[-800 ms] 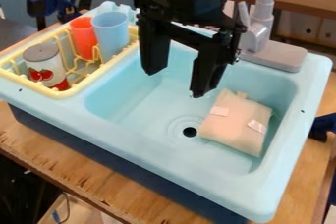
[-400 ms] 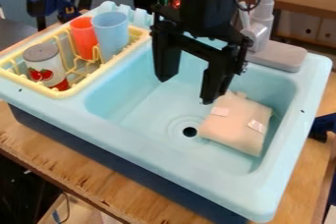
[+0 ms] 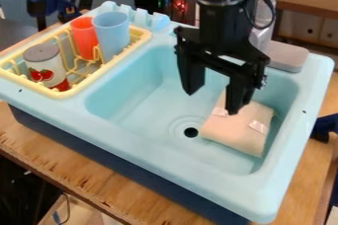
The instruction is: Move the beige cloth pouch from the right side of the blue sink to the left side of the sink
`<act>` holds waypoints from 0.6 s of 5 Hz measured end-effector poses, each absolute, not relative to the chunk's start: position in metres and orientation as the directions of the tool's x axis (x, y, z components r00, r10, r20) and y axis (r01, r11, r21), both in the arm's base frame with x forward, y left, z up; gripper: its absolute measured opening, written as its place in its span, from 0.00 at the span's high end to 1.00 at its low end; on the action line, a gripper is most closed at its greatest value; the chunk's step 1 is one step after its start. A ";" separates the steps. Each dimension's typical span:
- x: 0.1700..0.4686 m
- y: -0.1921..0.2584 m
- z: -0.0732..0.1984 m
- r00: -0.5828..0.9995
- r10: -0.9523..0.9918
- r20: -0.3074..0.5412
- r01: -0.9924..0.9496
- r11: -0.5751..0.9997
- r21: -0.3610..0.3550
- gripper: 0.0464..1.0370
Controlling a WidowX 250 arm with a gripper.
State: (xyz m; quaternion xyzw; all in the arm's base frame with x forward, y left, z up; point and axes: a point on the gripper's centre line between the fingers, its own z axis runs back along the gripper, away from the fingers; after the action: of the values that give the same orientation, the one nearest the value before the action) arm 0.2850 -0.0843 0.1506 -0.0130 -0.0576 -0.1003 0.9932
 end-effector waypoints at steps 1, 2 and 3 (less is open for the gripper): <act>0.293 -0.087 0.137 0.975 -0.193 0.112 0.196 0.981 -0.016 0.04; 0.306 -0.090 0.132 0.971 -0.203 0.129 0.205 0.979 -0.004 0.04; 0.319 -0.095 0.124 0.970 -0.205 0.130 0.205 0.979 0.012 0.04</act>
State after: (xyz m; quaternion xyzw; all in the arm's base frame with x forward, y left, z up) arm 0.3186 -0.0949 0.1235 -0.0010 -0.0655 -0.1032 0.9925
